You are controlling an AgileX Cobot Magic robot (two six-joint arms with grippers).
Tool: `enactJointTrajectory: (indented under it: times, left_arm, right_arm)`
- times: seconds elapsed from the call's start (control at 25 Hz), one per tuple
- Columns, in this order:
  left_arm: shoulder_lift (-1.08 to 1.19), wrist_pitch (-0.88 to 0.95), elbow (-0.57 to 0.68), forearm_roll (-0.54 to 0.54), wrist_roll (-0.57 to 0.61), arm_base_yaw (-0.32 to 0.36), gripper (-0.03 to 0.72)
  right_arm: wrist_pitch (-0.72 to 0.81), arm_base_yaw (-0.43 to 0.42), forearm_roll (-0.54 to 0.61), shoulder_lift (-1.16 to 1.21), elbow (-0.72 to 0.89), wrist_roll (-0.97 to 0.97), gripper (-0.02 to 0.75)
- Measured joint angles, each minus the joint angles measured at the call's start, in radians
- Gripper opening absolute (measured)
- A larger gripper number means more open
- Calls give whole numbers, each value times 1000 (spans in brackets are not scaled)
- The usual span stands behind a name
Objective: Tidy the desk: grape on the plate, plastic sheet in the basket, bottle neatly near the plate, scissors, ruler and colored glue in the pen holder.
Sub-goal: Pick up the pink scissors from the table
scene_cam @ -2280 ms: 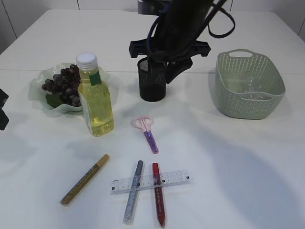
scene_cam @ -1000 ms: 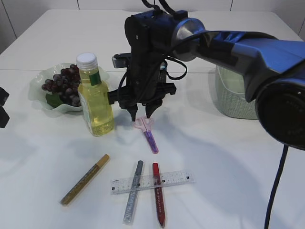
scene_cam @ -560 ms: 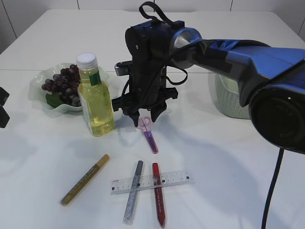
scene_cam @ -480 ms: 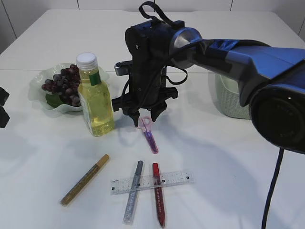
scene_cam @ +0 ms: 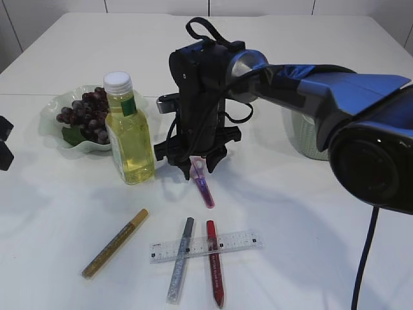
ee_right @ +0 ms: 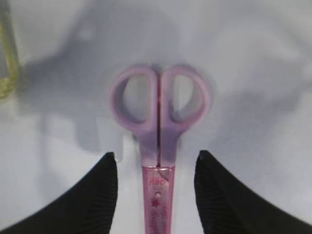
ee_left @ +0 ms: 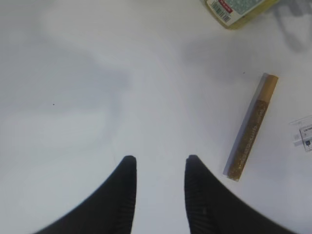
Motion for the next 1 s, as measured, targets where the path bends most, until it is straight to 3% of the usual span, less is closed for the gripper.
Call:
enactJointTrajectory:
  times: [1.0]
  left_arm:
    - [0,-4,0,0,0,0,243]
  right_arm:
    - [-6,0,-13,33,-2,-16,406]
